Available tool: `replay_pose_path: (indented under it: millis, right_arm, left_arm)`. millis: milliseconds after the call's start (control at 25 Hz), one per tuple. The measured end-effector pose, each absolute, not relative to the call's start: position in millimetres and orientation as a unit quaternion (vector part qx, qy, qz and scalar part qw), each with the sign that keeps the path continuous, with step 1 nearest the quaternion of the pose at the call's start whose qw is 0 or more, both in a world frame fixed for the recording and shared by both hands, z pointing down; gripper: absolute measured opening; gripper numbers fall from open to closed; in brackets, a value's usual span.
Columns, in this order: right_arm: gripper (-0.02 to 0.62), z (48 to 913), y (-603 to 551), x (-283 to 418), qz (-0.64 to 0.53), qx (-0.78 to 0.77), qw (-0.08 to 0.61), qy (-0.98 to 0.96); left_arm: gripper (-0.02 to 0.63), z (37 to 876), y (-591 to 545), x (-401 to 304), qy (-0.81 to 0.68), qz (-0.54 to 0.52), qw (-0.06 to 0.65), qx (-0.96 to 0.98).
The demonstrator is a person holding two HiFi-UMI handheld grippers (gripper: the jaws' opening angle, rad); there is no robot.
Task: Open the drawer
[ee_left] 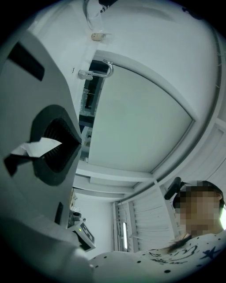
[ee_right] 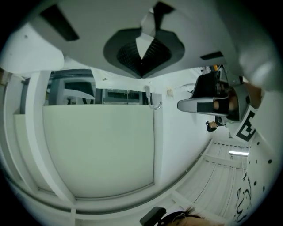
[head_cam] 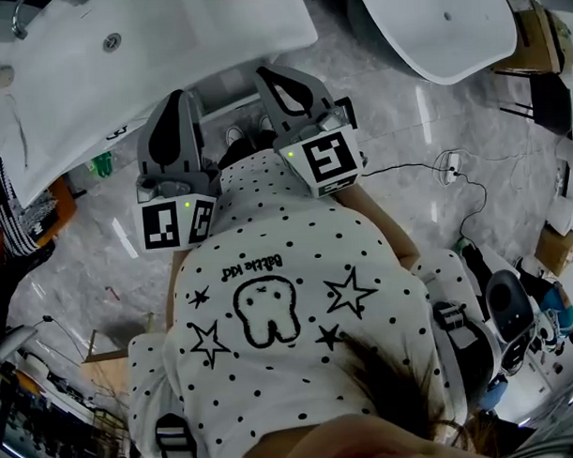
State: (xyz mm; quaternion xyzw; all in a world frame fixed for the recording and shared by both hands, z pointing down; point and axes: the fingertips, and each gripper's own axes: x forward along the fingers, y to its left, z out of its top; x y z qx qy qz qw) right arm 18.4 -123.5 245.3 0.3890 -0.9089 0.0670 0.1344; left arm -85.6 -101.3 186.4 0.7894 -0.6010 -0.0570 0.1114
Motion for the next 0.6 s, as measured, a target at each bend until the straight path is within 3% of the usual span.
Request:
replay_pose_path:
  millis: [400, 600]
  right_arm:
    - [0.014, 250, -110, 23, 0.065, 0.365, 0.134, -0.919]
    - [0.014, 249, -104, 33, 0.055, 0.351, 0.139, -0.924]
  left_arm:
    - [0.005, 215, -82, -64, -0.589, -0.037, 0.159, 0.792]
    - [0.005, 203, -79, -51, -0.592, -0.053, 0.136, 0.792]
